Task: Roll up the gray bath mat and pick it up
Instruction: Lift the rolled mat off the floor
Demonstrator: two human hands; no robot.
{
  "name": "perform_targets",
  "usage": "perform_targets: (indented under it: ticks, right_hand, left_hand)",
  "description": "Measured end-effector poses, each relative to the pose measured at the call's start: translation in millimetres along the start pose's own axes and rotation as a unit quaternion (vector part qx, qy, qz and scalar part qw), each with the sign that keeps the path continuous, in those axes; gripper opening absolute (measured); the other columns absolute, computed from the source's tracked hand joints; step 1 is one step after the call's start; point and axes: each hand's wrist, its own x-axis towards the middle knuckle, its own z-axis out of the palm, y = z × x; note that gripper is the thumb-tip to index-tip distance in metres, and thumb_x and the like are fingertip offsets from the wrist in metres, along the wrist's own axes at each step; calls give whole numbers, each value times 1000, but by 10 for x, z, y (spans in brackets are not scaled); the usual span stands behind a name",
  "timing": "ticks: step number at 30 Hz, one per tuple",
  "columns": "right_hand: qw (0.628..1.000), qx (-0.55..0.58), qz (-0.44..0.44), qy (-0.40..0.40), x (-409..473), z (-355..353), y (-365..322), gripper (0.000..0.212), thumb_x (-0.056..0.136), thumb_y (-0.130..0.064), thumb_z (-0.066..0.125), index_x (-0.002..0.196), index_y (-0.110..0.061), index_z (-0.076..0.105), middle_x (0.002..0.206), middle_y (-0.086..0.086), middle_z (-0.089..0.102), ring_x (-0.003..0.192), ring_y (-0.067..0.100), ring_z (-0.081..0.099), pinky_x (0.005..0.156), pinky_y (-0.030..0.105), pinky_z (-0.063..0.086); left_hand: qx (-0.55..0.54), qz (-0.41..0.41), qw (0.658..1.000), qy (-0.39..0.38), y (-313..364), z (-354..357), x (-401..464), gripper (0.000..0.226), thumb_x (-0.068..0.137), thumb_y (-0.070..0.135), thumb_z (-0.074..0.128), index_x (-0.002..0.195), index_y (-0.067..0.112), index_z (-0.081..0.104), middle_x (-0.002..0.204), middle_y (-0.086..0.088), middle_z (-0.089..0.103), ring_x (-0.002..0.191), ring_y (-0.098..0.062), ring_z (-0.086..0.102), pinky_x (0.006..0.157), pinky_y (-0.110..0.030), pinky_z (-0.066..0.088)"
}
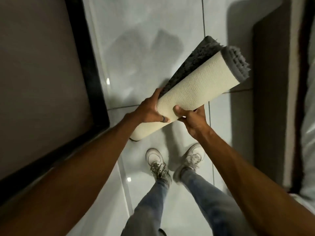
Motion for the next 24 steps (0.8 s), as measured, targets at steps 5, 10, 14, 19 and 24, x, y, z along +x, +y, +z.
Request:
perform_targets:
  ticks: [5,10,14,19,24]
  right_hand:
    - [988,-121,-92,-17,-349,725,-1307,94,59,2,96,140,0,49,133,19,66,125,33,64,101,55,59]
    - [953,-215,-199,-77,64,1510,-2486,80,55,-12,104,124,0,64,109,2,75,97,2,71,76,18,61]
    - [934,-241,-225,-136,623,2263,-3549,101,51,-19,105,139,-6,57,134,7,70,126,20,66,102,49,60]
    - [904,-276,-278,-172,1252,3195,-4734,88,58,0,100,136,-5,59,134,9,71,127,27,65,99,58,59]
    - [859,-306,-358,-201,1971,4161,-5712,97,58,-3,100,143,-3,53,138,10,68,128,24,64,102,53,59]
  left_hand:
    - [-49,45,992,107,870,-1026,-240,124,57,36,93,152,40,13,142,7,51,124,-25,58,100,-43,54]
    - [-92,72,962,246,1373,-2145,275,124,57,30,101,150,41,20,143,6,51,125,-13,56,95,-15,51]
    - [-161,75,942,283,1693,-3193,890,133,60,9,101,154,47,15,150,1,52,134,-21,56,104,-52,57]
    - [-82,96,935,333,2173,-4431,1458,106,60,25,96,148,30,37,128,12,62,123,7,57,105,-39,43]
    - [-309,139,880,334,2451,-5658,1929,78,77,59,79,146,31,55,134,-6,60,110,-26,61,83,-35,42]
